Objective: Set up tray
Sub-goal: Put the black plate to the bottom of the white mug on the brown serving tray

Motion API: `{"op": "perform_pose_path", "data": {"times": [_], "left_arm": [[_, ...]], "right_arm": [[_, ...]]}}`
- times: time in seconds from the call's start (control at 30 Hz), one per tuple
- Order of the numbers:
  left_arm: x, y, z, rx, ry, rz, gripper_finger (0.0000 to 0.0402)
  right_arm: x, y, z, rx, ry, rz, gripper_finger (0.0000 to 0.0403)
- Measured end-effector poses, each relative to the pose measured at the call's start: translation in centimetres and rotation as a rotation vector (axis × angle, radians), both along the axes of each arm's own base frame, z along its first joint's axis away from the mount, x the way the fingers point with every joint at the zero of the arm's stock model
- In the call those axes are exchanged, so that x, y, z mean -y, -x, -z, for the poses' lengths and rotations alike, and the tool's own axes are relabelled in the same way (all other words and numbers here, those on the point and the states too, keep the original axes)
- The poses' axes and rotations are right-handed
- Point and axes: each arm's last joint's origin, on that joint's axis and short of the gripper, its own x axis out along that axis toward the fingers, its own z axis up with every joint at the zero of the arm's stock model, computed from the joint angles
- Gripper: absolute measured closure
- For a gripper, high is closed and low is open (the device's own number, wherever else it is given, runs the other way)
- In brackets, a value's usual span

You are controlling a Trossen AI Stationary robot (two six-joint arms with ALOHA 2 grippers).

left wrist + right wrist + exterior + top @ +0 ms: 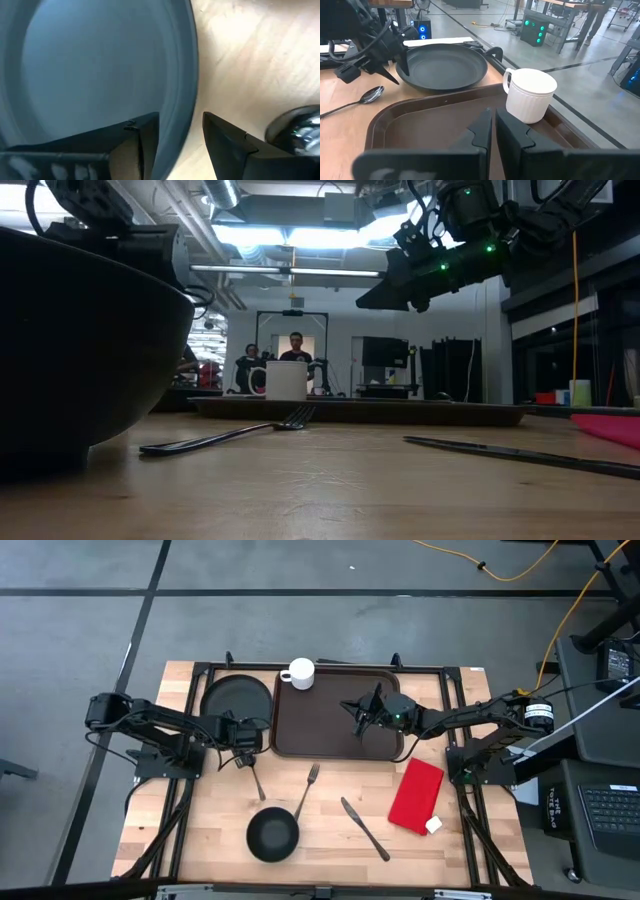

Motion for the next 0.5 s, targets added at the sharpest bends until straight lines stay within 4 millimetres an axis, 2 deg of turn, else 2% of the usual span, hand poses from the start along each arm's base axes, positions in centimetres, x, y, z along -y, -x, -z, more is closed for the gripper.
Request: {"op": "perform_pose_path", "data": {"times": [0.2,0.5], "left_arm": [[-0.05,0.01,-0.02,-0.002,-0.017,-0.002,0.0289],[-0.03,0.0,-0.02,-0.002,-0.017,0.0,0.0354]], "right_arm": [[0.0,0.0,0.0,0.0,0.0,0.0,0.0373],[0.01,0.0,0.0,0.0,0.0,0.0,0.0373]]}}
